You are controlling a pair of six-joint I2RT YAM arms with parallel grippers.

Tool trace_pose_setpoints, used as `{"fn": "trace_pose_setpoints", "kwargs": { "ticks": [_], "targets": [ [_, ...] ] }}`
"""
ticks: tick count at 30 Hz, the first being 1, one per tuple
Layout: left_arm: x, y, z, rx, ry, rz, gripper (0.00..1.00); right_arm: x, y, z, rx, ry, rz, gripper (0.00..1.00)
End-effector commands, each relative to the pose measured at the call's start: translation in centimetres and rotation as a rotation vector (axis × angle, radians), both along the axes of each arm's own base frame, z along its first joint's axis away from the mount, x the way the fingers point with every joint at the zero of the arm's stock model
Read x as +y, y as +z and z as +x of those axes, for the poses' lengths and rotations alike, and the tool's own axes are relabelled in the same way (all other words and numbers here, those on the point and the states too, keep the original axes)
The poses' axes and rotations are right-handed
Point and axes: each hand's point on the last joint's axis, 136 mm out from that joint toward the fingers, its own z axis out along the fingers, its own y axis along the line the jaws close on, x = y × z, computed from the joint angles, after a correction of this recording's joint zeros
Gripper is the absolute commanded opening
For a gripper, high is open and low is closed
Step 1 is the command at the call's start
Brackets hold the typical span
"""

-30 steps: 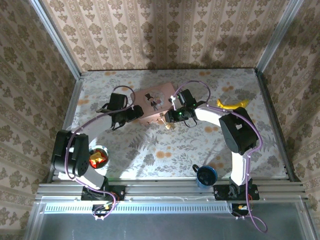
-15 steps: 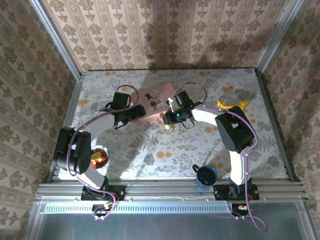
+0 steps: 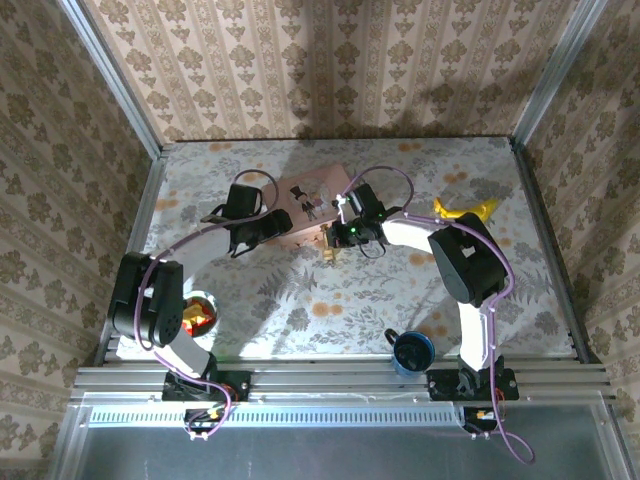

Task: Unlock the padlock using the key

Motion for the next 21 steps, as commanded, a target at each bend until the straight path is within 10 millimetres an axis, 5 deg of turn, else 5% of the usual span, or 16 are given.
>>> {"fn": "trace_pose_setpoints", "kwargs": {
  "ticks": [1, 21],
  "targets": [
    [-0.4, -1.5, -0.7, 0.050, -0.003, 0.011, 0.70, -0.4, 1.1, 0.4, 0.010, -0.108, 0.053, 0.01],
    [-0.3, -4.2, -2.6, 0.123, 0.043, 0.037, 0.59, -1.4, 1.5, 0.4, 0.107, -0.432, 0.266, 0.00]
  ]
}}
